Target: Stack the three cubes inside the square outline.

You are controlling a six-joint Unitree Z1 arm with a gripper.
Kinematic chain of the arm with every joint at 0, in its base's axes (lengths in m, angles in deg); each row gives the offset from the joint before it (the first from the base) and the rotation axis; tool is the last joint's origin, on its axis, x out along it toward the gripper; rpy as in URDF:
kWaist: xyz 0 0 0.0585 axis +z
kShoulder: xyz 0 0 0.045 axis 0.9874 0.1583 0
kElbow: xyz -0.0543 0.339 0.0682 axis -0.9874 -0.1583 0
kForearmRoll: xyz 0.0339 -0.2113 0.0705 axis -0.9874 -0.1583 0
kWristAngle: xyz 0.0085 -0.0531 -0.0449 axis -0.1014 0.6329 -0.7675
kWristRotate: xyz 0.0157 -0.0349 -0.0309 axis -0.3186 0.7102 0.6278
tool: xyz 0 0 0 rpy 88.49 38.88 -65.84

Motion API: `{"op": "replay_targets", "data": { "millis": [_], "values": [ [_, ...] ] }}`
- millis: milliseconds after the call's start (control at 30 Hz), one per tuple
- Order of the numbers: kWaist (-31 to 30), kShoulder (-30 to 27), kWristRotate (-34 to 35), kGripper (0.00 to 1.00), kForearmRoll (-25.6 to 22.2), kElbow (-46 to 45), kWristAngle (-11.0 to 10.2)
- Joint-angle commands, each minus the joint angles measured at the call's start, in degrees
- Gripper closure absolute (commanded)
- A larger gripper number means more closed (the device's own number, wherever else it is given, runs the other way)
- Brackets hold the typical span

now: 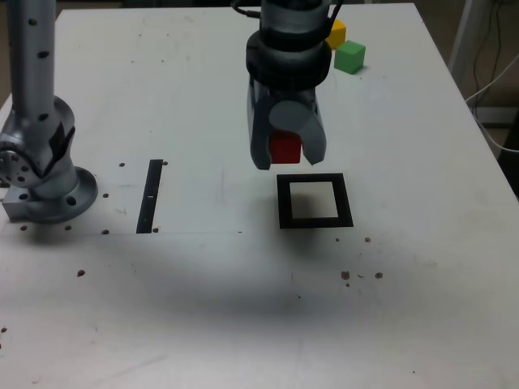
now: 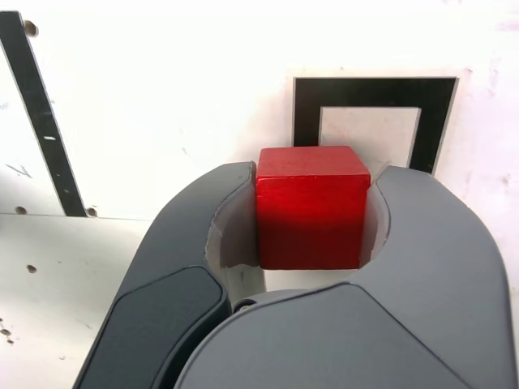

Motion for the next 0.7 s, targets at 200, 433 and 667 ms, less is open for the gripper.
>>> {"op": "replay_targets", "data": {
  "millis": [200,433,667],
  "values": [
    [-1.9,3.0,0.8,0.76,2.7,0.5,0.9],
    [-3.5,4.6,1.0,0.75,5.7,-0.2,1.5],
    [-3.2,7.3,1.2,0.70,6.3,-0.5,-0.5]
  ]
}}
